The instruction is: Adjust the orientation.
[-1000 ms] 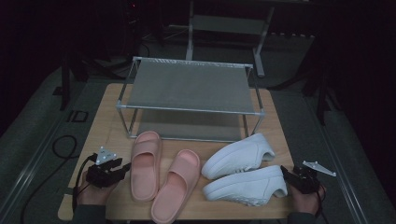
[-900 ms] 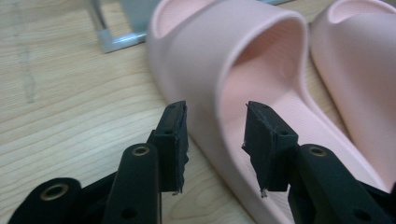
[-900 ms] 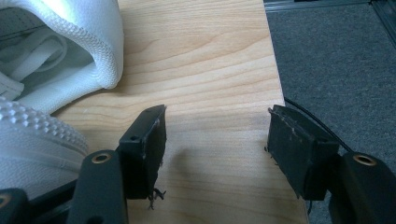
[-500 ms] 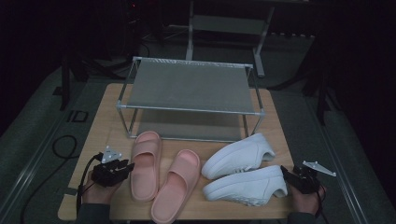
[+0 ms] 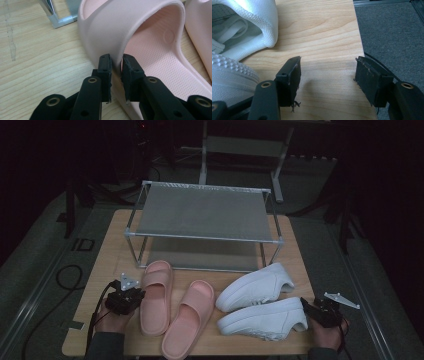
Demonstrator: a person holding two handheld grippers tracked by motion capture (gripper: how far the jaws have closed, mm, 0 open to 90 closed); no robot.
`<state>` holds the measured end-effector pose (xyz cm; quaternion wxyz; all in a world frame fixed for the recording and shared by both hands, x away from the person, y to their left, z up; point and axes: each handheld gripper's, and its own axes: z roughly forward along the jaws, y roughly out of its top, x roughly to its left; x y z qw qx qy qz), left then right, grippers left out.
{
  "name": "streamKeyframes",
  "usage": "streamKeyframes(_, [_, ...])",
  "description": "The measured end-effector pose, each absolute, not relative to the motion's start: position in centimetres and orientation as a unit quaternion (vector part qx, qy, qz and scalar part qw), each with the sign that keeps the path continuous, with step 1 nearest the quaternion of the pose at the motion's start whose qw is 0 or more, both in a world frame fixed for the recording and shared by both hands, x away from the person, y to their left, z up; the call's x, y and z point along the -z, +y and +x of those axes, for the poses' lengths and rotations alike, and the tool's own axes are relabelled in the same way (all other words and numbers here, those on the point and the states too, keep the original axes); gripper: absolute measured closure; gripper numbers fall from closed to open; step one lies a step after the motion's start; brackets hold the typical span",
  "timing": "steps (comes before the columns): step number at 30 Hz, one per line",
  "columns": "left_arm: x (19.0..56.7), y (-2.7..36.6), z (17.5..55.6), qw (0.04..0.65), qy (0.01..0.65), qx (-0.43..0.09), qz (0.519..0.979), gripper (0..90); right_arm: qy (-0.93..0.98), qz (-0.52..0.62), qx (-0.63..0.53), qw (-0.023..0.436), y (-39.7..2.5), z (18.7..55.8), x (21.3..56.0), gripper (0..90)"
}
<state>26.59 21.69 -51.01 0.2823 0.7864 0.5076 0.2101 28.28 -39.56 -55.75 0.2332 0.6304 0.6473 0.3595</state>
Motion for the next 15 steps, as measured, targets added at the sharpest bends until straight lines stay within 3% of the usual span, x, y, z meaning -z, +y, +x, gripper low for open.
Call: streamKeyframes(15, [50.7,22.4,24.9,0.268,0.509,-0.211,0.79,83.5,0.647,0.63,-0.36,0.233,-39.6,28.3,55.7,36.5])
